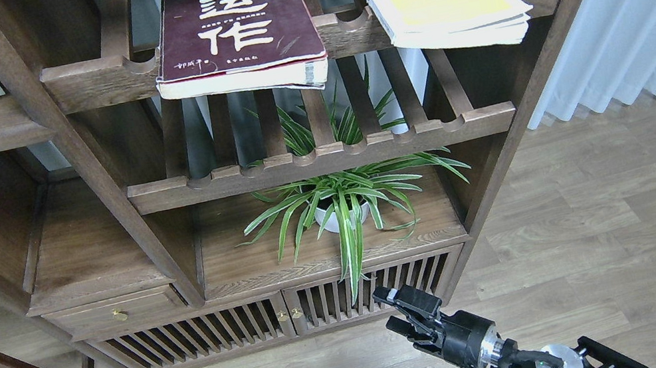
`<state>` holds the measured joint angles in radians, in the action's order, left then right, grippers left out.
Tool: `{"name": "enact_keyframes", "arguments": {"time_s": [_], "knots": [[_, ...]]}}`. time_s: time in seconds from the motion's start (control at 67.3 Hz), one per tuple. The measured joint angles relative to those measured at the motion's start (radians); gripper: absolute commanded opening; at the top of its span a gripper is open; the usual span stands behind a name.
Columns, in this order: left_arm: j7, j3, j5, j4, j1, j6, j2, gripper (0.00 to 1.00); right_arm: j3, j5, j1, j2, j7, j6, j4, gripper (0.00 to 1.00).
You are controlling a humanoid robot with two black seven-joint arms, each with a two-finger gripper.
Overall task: Organize books on shelf
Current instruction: 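Place the paperback on the side shelf and withdraw the left arm, then raise the right gripper toward the yellow-green book on the upper shelf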
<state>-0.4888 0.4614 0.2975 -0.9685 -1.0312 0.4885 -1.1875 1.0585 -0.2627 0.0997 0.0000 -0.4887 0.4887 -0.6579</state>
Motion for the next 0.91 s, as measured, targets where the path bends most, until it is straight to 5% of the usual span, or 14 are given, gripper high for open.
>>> {"name": "enact_keyframes", "arguments": {"time_s": [0.535, 0.906], "knots": [[0.0, -0.005, 0.008, -0.049, 0.324, 0.0, 0.032, 1.0, 0.004, 0.0, 0.008, 0.0, 0.0, 0.0, -0.002, 1.0], [0.008, 0.007, 0.011, 0.007, 0.648, 0.0, 0.413, 1.0, 0.084, -0.005, 0.091, 0.0, 0.0, 0.0, -0.025, 1.0]]}}
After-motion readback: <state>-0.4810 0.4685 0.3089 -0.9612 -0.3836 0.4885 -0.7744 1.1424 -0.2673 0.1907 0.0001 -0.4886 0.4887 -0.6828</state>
